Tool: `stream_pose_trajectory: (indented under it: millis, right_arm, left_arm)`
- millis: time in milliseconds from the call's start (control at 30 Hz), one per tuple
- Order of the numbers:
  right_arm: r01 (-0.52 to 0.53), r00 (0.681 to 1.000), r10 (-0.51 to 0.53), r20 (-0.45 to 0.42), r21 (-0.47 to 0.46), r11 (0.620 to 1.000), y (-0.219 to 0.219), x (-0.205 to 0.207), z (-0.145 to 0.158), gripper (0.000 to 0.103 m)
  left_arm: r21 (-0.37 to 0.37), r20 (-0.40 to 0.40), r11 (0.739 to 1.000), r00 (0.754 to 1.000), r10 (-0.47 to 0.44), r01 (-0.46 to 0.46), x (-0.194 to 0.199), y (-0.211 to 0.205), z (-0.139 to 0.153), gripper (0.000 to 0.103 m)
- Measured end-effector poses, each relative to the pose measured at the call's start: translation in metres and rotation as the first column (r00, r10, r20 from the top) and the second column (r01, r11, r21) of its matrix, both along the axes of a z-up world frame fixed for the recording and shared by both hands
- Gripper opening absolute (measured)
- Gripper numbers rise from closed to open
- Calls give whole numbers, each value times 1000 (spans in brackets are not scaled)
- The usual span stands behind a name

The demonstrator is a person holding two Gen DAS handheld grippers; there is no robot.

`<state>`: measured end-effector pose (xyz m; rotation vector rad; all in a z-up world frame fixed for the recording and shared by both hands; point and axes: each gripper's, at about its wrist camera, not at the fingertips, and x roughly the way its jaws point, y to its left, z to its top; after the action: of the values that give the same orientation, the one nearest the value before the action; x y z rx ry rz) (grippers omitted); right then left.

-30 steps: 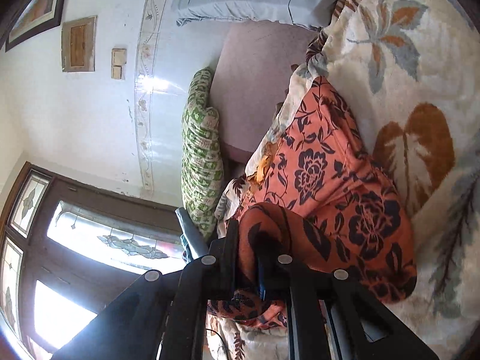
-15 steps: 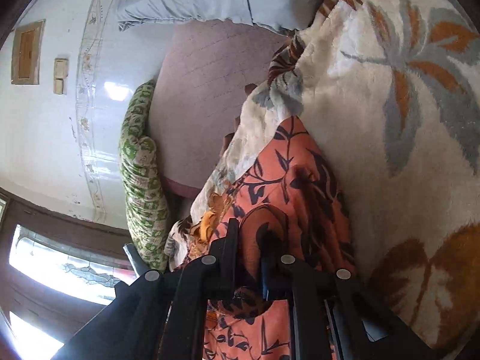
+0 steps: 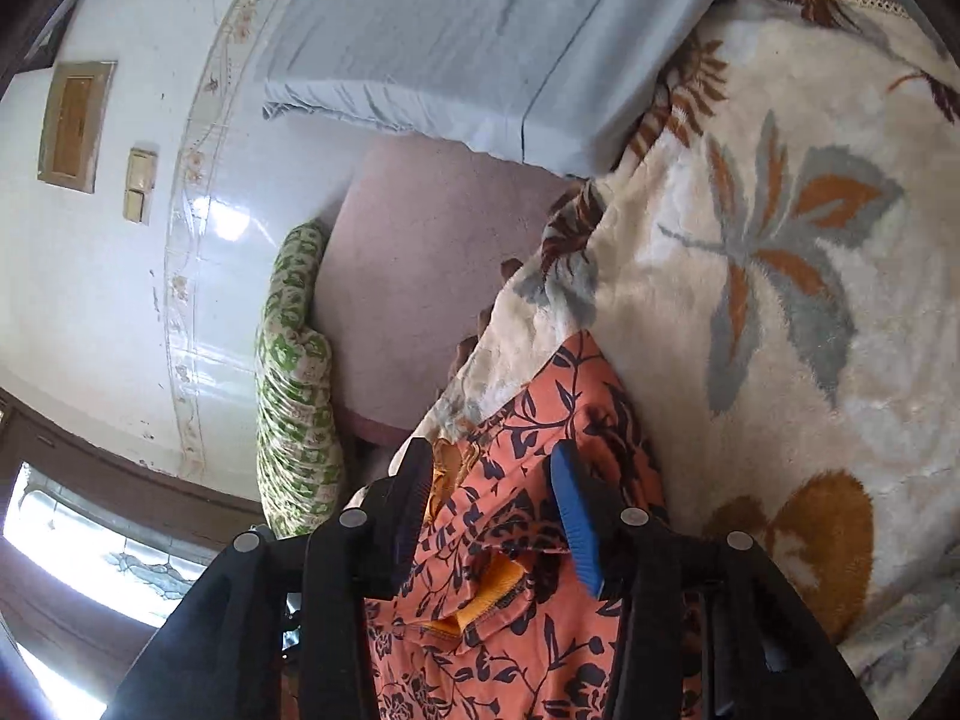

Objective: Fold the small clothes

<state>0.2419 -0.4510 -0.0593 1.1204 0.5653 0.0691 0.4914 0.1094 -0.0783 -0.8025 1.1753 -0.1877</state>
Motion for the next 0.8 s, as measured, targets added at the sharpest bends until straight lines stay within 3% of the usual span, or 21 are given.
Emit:
stream_pose_trajectory:
  millis: [100,233,400,600,633,667,700,800]
  right_arm:
    - [-101,995,100,-17,-16,995,27,5,-1,55]
    - [-210,973,209,-98,-4,978,76,27,-30,56]
    - [-221,962,228,-150,59,973,101,46,-62,56]
    - [-217,968,232,-101,139,966,103,62,-72,59]
    - [-222,969,234,-81,133,966,102,65,-69,54]
    - [-226,971,233,-60,102,969,101,68,-62,31]
    - [-232,971,236,-40,73,970,98,72,-54,8]
    - [-196,981,196,4,43,980,82,92,-35,9]
  left_arm:
    - [-11,20,999,998,-52,52,-21,-13,5,49]
    - [-25,-24,989,989,-149,148,-34,-53,-21,49]
    - [-60,-85,985,982,-168,164,-23,-92,-66,49]
    - [-57,-97,991,988,-123,117,12,-106,-91,46]
    - [-37,-86,992,989,-123,120,18,-108,-87,38]
    - [-20,-71,992,990,-123,121,24,-109,-83,25]
    - [-16,-57,992,990,-127,127,31,-111,-77,22]
    - [14,-10,996,996,-90,90,50,-107,-54,22]
